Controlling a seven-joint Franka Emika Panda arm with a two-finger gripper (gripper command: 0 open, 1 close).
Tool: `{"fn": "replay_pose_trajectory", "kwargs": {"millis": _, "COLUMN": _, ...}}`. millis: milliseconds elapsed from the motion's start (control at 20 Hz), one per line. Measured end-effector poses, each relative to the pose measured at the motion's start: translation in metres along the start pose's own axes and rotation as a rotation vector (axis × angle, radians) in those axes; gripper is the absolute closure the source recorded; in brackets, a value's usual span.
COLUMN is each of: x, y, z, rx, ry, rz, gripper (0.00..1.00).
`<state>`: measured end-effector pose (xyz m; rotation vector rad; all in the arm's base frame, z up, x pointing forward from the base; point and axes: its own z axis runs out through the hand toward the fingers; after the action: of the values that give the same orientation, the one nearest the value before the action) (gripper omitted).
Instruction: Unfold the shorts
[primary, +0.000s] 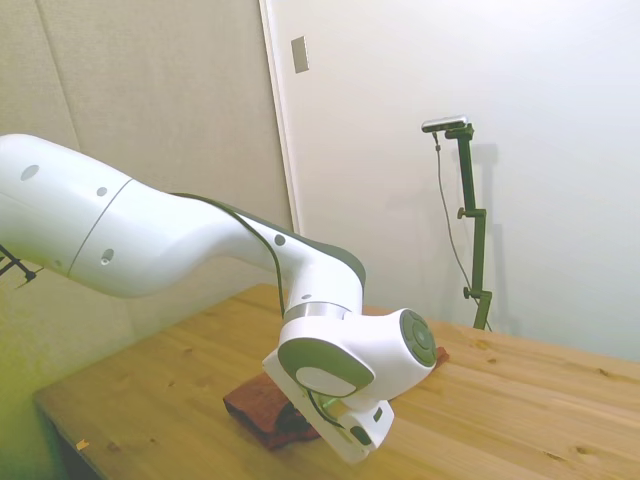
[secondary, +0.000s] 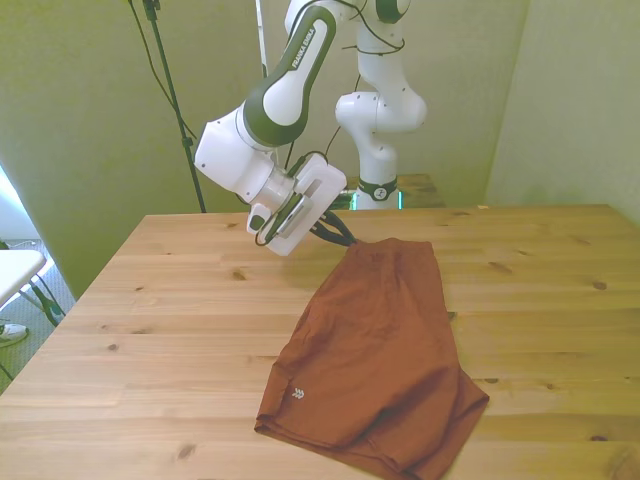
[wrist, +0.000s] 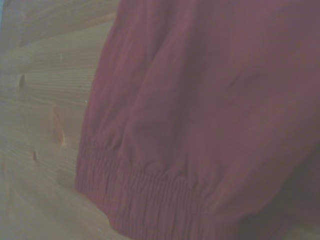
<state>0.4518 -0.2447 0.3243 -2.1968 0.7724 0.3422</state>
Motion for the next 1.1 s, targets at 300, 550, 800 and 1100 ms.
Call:
{"fn": "replay_pose_trajectory", "kwargs": {"millis": 300, "x": -0.003, "y": -0.012, "z": -0.007, "rx": 0.002, "ry": -0.001, "rz": -0.025, "gripper": 1.00}}
{"fn": "replay_pose_trajectory", "kwargs": {"millis": 550, "x": -0.025, "y": -0.051, "z": -0.021, "rx": 0.005, "ry": 0.011, "rz": -0.104, "gripper": 1.00}}
{"fn": "replay_pose_trajectory", "kwargs": {"millis": 800, "x": -0.038, "y": -0.094, "z": -0.009, "rx": 0.000, "ry": -0.003, "rz": -0.153, "gripper": 1.00}}
{"fn": "replay_pose_trajectory", "kwargs": {"millis": 1100, "x": -0.052, "y": -0.138, "z": 0.011, "rx": -0.003, "ry": -0.031, "rz": -0.203, "gripper": 1.00}}
